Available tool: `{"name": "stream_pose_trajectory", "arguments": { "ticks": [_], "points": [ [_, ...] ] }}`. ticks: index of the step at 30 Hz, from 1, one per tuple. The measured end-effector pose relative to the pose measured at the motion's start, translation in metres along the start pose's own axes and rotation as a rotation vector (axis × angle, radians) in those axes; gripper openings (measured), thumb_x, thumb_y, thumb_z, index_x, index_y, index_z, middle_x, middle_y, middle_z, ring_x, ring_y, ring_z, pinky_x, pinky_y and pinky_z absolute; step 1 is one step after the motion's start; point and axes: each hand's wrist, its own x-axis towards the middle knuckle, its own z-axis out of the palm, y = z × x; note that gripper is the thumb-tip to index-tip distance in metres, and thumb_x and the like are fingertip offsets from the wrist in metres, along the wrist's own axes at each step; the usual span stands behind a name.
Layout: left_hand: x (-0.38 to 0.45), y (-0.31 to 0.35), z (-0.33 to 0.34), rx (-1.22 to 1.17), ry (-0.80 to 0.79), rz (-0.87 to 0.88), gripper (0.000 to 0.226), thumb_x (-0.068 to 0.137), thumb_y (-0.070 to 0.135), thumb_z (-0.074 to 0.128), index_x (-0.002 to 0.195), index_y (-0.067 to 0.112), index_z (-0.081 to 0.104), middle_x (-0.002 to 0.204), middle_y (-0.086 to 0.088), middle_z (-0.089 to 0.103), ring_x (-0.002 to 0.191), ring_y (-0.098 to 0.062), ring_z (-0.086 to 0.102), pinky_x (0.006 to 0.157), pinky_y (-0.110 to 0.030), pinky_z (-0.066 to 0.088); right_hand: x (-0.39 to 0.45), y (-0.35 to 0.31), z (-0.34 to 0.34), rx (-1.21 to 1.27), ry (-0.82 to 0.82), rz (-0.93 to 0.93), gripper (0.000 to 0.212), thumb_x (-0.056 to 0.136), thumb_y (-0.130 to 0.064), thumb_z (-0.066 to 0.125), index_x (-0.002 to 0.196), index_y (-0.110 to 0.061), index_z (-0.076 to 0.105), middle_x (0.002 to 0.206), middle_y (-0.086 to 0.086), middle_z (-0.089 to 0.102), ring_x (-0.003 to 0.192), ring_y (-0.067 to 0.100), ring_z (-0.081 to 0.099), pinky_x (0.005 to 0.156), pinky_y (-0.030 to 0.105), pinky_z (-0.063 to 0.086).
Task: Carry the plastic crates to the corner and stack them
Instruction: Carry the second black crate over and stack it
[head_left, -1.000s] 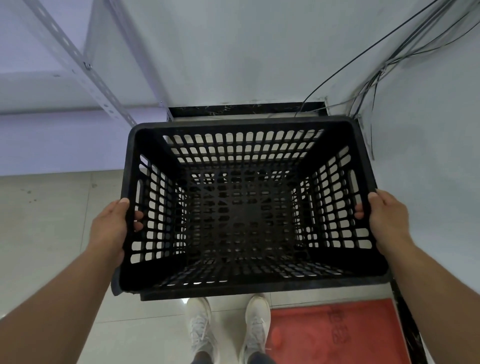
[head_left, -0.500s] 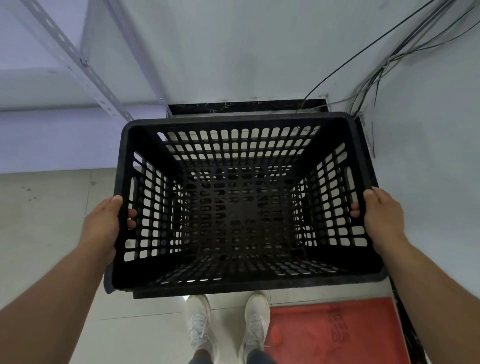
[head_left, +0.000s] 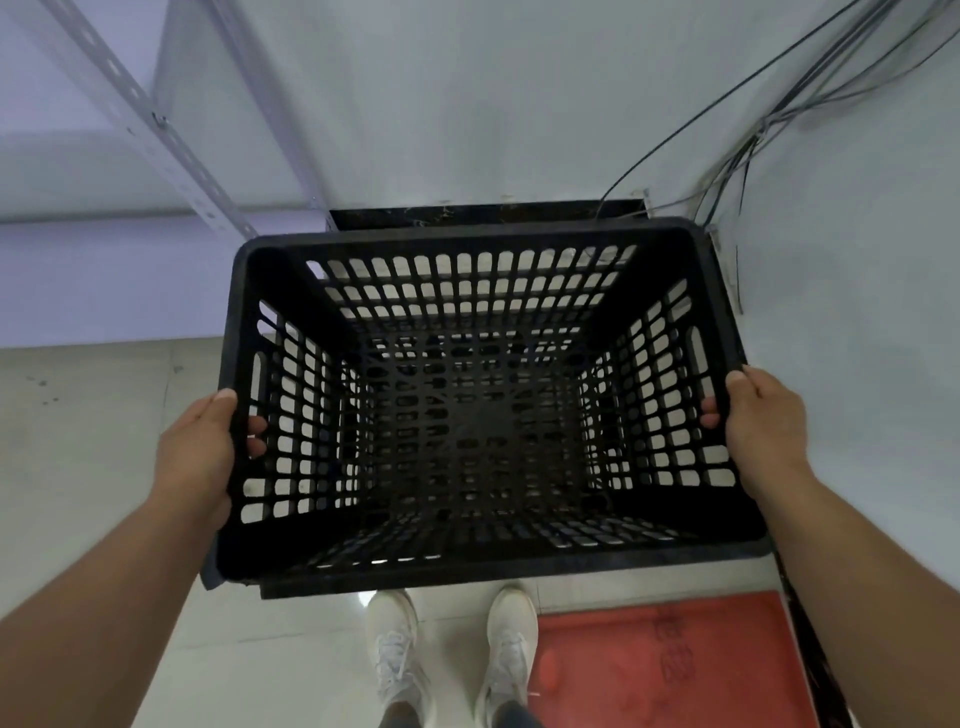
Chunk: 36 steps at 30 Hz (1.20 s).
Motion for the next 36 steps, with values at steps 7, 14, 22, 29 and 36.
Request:
{"name": "stream_pose_trajectory", "arguments": {
  "ticks": [7, 14, 22, 29, 36],
  "points": [
    [-0.002, 0.001, 0.000, 0.002, -0.002, 0.010, 0.022, 0.097, 0.032, 0.042, 0.096, 0.017, 0.058, 0.079, -0.002, 0.057, 0.067, -0.015, 0.049, 0.067, -0.033, 0.044, 0.001, -0.001, 0.000, 0.000, 0.020, -0.027, 0.023, 0.095, -0.023, 0.037, 0.094, -0.015, 0.059, 0.078, 0.010, 0.063, 0.064, 0.023, 0.058, 0.076, 0.042, 0.051],
    [0.002, 0.004, 0.008, 0.050, 0.002, 0.051, 0.025, 0.098, 0.031, 0.039, 0.106, 0.015, 0.057, 0.080, -0.004, 0.056, 0.066, -0.017, 0.048, 0.063, -0.035, 0.045, 0.012, -0.002, 0.001, -0.001, -0.007, -0.006, 0.024, 0.096, -0.024, 0.037, 0.099, -0.015, 0.058, 0.076, 0.008, 0.062, 0.065, 0.022, 0.058, 0.078, 0.041, 0.050],
    [-0.002, 0.003, 0.005, 0.087, -0.017, 0.058, 0.024, 0.099, 0.031, 0.039, 0.105, 0.015, 0.055, 0.080, -0.003, 0.056, 0.066, -0.017, 0.048, 0.065, -0.033, 0.045, 0.010, -0.002, 0.001, -0.028, -0.006, -0.016, 0.025, 0.094, -0.025, 0.035, 0.095, -0.014, 0.057, 0.080, 0.012, 0.064, 0.064, 0.021, 0.059, 0.082, 0.045, 0.050],
    [0.002, 0.002, 0.003, 0.132, -0.016, 0.054, 0.025, 0.099, 0.034, 0.037, 0.104, 0.017, 0.055, 0.082, -0.002, 0.058, 0.068, -0.017, 0.051, 0.067, -0.035, 0.046, 0.011, -0.001, 0.002, -0.096, -0.019, -0.052, 0.029, 0.098, -0.025, 0.031, 0.104, -0.010, 0.055, 0.086, 0.016, 0.063, 0.068, 0.022, 0.058, 0.077, 0.037, 0.045],
    [0.006, 0.006, 0.002, 0.275, 0.000, 0.057, 0.038, 0.098, 0.037, 0.036, 0.120, 0.011, 0.053, 0.110, -0.013, 0.061, 0.092, -0.029, 0.059, 0.089, -0.046, 0.049, 0.008, -0.005, 0.005, -0.436, 0.044, -0.106, 0.045, 0.100, -0.025, 0.030, 0.138, -0.003, 0.039, 0.133, 0.027, 0.047, 0.121, 0.040, 0.045, 0.095, 0.044, 0.037]
  ]
}}
